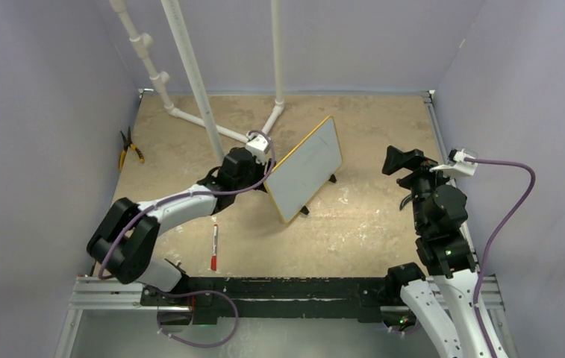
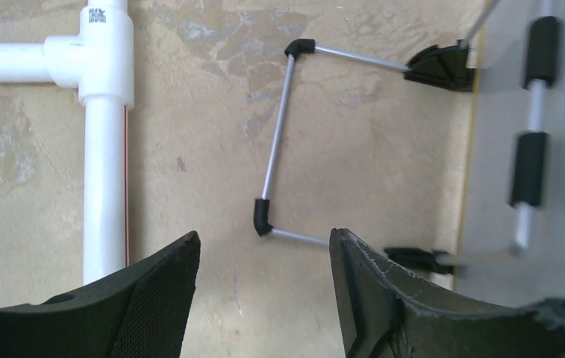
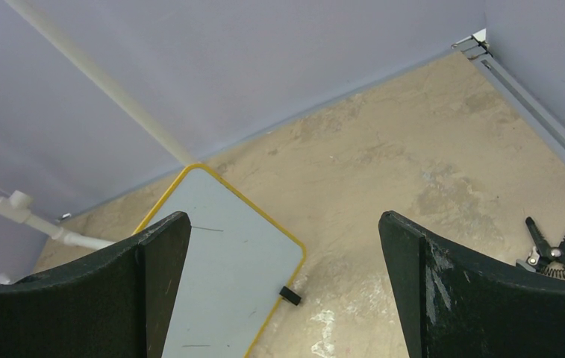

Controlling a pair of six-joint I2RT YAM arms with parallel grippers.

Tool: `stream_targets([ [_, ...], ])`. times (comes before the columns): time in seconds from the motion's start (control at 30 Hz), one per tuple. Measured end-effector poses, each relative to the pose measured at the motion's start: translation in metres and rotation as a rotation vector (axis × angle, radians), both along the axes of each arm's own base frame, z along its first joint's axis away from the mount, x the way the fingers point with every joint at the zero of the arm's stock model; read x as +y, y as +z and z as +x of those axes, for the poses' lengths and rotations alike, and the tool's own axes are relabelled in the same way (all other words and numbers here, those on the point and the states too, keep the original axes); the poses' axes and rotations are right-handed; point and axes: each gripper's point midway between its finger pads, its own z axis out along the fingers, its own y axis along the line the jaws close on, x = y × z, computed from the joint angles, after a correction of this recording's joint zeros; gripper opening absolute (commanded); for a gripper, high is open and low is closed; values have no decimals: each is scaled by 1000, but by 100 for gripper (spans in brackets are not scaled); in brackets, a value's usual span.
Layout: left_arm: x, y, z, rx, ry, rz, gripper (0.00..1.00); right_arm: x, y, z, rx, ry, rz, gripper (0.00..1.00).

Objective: Write a sentence on the whiteboard
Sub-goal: Put down the whiteboard stand at the center of the board, then pick up the whiteboard marker from the center of the board.

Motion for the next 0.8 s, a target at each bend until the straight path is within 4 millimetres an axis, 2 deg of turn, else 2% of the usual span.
stream_targets([
  [0.13, 9, 21, -21, 8, 21, -69, 63, 1, 1, 0, -5, 6, -3, 99],
  [0.27, 30, 47, -43, 26, 112, -142, 66, 3, 4, -1, -16, 22, -3, 99],
  [0.37, 47, 53, -63, 75, 206, -206, 65, 5, 7, -1, -28, 35, -5, 99],
  [0.47, 59, 38, -90, 170, 263, -273, 65, 9, 8, -1, -33, 56, -8, 99],
  [0.6, 82, -7, -130, 352, 375, -249, 62, 15, 7, 2, -27, 83, -12, 99],
  [0.67, 96, -24, -144, 415, 446, -208, 58, 18, 5, 5, -18, 97, -14, 99],
  [0.8, 116, -33, -155, 449, 558, -178, 58, 22, 2, 8, -9, 118, -17, 99],
])
